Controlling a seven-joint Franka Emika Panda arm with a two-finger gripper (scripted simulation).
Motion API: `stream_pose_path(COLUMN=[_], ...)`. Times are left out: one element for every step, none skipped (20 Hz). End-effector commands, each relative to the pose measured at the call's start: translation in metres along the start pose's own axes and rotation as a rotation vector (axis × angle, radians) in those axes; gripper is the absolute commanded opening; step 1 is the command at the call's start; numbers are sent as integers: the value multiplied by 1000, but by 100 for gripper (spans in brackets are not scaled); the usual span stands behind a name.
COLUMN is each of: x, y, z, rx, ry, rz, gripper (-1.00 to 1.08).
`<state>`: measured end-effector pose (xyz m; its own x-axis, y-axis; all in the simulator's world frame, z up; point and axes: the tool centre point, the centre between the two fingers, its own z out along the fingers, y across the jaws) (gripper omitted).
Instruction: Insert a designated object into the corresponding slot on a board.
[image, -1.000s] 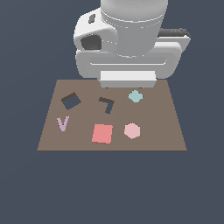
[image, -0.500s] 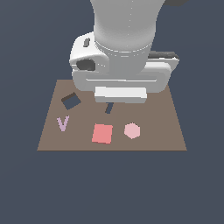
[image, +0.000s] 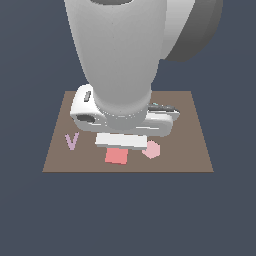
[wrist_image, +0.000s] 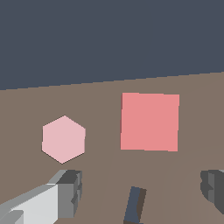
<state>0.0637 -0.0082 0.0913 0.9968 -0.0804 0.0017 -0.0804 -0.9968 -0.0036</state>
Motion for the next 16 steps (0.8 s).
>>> stream_pose_path(x=[11, 14, 17, 20, 23, 25, 27, 29, 31, 32, 33, 34, 35, 35, 36, 36], y=[6, 8, 10, 11, 13, 14, 15, 17, 17, 18, 19, 19, 20, 20, 20, 20], z=[13, 17, 21, 24, 27, 30, 32, 35, 36, 38, 39, 40, 41, 41, 41, 41], rx=[-1, -2, -2, -2, -3, -3, -3, -3, -3, -3, -4, -4, -4, -4, -4, -4], ry=[0, 0, 0, -1, -1, -1, -1, -1, -1, -1, -1, -2, -2, -2, -2, -2], rz=[11, 14, 17, 20, 23, 25, 27, 29, 31, 32, 33, 34, 35, 35, 36, 36], gripper=[100, 100, 100, 100, 100, 100, 100, 100, 100, 100, 100, 100, 100, 100, 100, 100])
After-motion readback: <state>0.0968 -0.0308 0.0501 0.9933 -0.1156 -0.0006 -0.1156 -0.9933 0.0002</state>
